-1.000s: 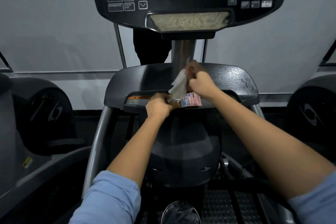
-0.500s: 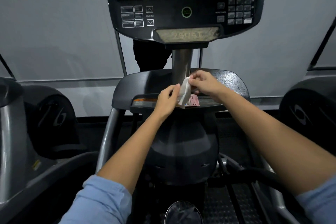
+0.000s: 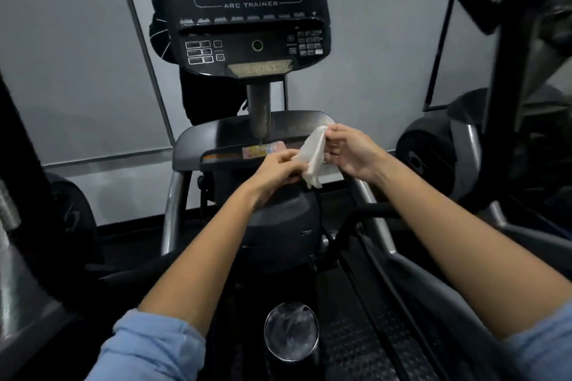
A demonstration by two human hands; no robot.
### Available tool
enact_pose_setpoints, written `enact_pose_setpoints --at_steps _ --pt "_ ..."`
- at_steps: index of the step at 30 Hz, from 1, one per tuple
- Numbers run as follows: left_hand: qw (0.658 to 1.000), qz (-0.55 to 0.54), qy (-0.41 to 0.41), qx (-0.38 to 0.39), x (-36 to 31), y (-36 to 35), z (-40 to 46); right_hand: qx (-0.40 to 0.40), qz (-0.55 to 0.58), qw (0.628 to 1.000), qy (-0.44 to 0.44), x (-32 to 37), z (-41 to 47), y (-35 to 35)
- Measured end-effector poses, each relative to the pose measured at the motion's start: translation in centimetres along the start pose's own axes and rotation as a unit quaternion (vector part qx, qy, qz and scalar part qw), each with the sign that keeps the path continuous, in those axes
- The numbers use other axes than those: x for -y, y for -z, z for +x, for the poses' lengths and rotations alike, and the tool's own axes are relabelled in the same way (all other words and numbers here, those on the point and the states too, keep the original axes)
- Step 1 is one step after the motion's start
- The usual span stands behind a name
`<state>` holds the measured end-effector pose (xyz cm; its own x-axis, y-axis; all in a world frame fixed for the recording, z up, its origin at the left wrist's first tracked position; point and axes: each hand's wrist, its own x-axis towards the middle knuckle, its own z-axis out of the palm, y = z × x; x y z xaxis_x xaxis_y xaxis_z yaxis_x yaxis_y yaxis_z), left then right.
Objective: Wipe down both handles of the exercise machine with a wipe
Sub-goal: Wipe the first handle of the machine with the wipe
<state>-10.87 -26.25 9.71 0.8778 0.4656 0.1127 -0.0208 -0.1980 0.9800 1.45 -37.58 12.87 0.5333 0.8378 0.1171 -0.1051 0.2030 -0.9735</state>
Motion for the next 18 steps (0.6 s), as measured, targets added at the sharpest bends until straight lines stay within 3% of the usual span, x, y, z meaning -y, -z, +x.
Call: enact_pose_setpoints --at_steps 5,9,15,18 --pt "0.998 -0.015 -0.054 -0.021 -1.2 -5.8 -4.7 -0.075 -0.056 0.995 0.017 1.1 -9.1 1.1" --pt "0.994 0.046 -0.102 -0.005 -2.9 -9.6 -6.3 -0.158 -0.169 0.971 0.063 2.6 -14.1 4.3" --pt "0.988 0.051 -0.146 0.025 -5.9 -15.3 -7.5 -0.126 -0.308 0.937 0.106 4.5 -19.3 8.7" --pt "0.994 -0.012 -0.092 0.056 -6.3 -17.5 -7.1 -0.168 -0.308 0.927 0.128 5.4 -20.9 10.1"
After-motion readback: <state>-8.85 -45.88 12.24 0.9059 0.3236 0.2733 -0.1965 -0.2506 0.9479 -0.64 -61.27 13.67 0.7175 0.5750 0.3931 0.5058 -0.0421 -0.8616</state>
